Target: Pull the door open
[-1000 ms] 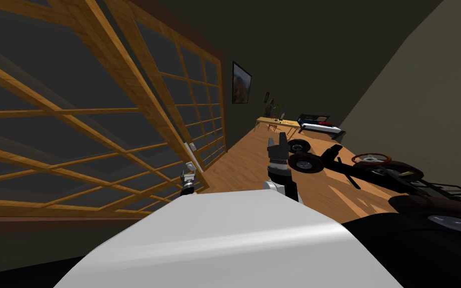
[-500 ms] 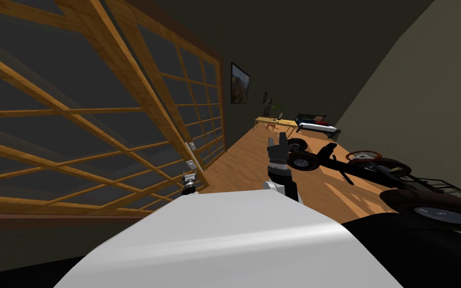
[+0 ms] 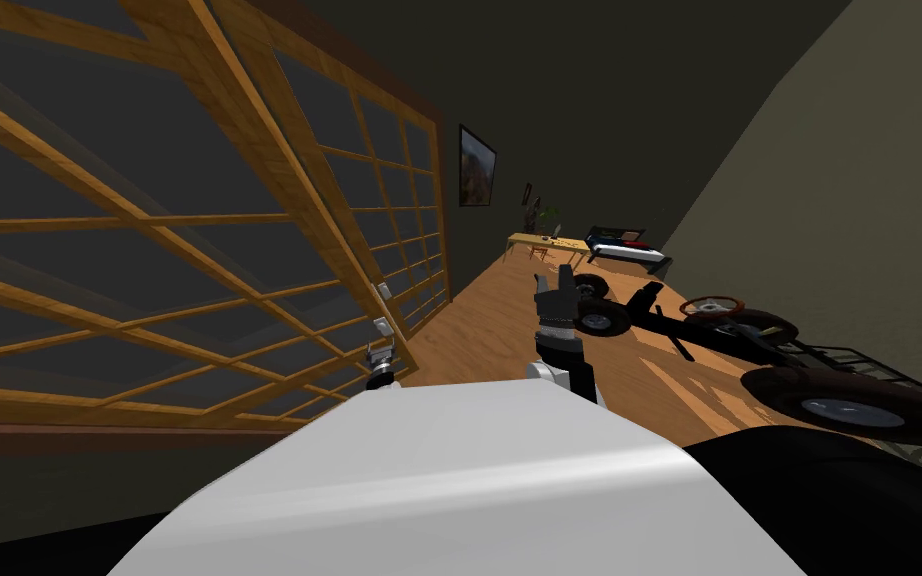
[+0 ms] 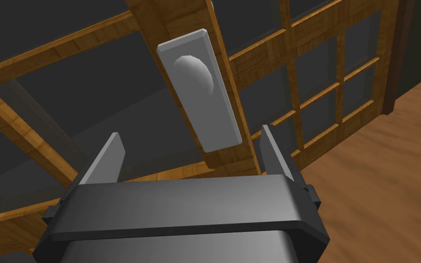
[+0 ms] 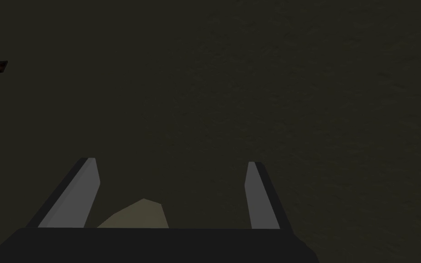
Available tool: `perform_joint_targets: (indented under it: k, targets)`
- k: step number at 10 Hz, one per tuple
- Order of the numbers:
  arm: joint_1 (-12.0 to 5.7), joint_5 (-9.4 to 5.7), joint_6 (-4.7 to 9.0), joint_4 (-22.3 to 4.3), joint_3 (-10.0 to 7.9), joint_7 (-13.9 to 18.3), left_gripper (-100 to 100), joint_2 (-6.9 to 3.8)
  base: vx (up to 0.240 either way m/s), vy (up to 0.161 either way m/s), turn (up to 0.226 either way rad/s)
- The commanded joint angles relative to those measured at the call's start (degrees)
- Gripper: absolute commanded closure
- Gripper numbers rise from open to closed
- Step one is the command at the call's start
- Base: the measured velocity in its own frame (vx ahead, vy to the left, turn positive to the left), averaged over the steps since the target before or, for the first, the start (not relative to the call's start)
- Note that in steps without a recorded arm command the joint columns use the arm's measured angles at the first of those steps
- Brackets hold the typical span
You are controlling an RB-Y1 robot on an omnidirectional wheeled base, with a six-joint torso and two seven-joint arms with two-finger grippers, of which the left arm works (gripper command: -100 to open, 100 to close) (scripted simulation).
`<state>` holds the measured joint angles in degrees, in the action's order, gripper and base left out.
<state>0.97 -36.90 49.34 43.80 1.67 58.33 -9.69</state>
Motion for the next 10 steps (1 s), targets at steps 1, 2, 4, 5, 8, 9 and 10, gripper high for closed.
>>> perform_joint_targets:
  k: [1, 2, 4, 5, 8, 9, 10]
  targets:
    - [0.1, -0.57, -0.04, 0.3, 0.28, 1.9, -100, 0.15, -0.054, 0.004, -0.013]
    - [0.09, -1.43, 0.01, 0.6, 0.74, 4.0, -100, 0.32, -0.057, 0.001, -0.018]
    - [0.09, -2.88, 0.12, 0.9, 1.51, 7.1, -100, 0.61, -0.068, 0.008, -0.037]
    - [0.08, -3.48, 0.16, 1.1, 1.83, 8.8, -100, 0.73, -0.067, 0.008, -0.027]
    - [0.13, -4.09, 0.19, 1.4, 2.13, 10.2, -100, 0.86, -0.048, 0.012, -0.015]
    - [0.81, -4.31, 0.48, 0.9, 2.14, 12.2, -100, -0.66, 0.108, -0.008, -0.069]
    - [1.02, -4.37, 0.58, 0.8, 2.14, 12.8, -100, -1.15, 0.18, -0.01, -0.046]
